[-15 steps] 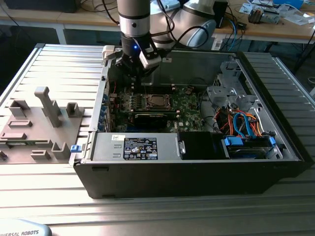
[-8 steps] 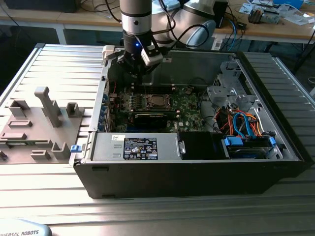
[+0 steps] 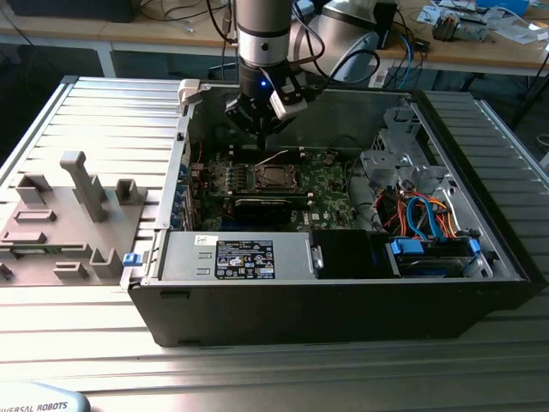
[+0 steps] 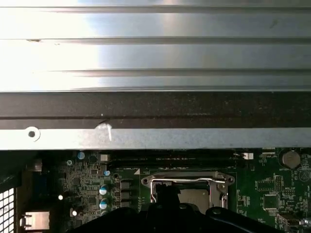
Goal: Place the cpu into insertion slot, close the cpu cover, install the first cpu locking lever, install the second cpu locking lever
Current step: 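Install the first cpu locking lever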
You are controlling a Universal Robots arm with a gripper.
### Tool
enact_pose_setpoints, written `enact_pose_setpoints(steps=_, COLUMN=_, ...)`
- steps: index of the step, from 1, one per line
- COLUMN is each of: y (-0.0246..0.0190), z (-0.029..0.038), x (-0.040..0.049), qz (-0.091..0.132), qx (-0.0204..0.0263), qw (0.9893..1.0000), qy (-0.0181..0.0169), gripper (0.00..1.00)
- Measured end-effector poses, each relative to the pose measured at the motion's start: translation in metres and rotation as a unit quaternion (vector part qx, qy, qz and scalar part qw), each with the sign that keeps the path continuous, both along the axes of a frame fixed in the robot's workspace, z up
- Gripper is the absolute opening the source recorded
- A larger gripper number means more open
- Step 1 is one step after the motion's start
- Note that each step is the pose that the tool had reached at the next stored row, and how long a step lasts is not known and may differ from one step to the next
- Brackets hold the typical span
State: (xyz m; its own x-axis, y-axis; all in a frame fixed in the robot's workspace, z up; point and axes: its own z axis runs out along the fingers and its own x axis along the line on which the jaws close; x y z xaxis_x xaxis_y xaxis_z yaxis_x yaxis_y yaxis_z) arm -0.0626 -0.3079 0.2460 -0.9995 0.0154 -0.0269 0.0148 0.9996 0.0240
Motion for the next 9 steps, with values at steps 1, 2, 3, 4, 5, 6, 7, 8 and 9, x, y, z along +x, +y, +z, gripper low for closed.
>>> enact_pose_setpoints(steps=1, y=0.0003, z=-0.0019, x=0.0004, qz=0.000, qx=0.0000, qw=1.0000, qy=0.0000, gripper=0.11)
enact_pose_setpoints(steps=2, y=0.0012, z=-0.0037, x=0.0005, qz=0.000, qx=0.0000, qw=1.0000, qy=0.0000, gripper=0.11)
enact_pose_setpoints(steps=3, y=0.0027, z=-0.0056, x=0.0012, qz=0.000, qx=-0.0001, qw=1.0000, qy=0.0000, gripper=0.11)
enact_pose_setpoints(steps=4, y=0.0044, z=-0.0075, x=0.0019, qz=0.000, qx=0.0000, qw=1.0000, qy=0.0000, gripper=0.11)
enact_pose_setpoints(steps=5, y=0.0060, z=-0.0092, x=0.0025, qz=0.001, qx=0.0000, qw=1.0000, qy=0.0000, gripper=0.11)
enact_pose_setpoints(steps=6, y=0.0075, z=-0.0110, x=0.0032, qz=0.001, qx=0.0000, qw=1.0000, qy=0.0000, gripper=0.11)
enact_pose_setpoints(steps=7, y=0.0080, z=-0.0127, x=0.0034, qz=0.002, qx=0.0001, qw=1.0000, qy=-0.0001, gripper=0.11)
enact_pose_setpoints(steps=8, y=0.0083, z=-0.0139, x=0.0037, qz=0.004, qx=0.0000, qw=1.0000, qy=0.0000, gripper=0.11)
enact_pose_setpoints(steps=9, y=0.0084, z=-0.0163, x=0.0040, qz=0.012, qx=-0.0001, qw=0.9999, qy=0.0000, gripper=0.11)
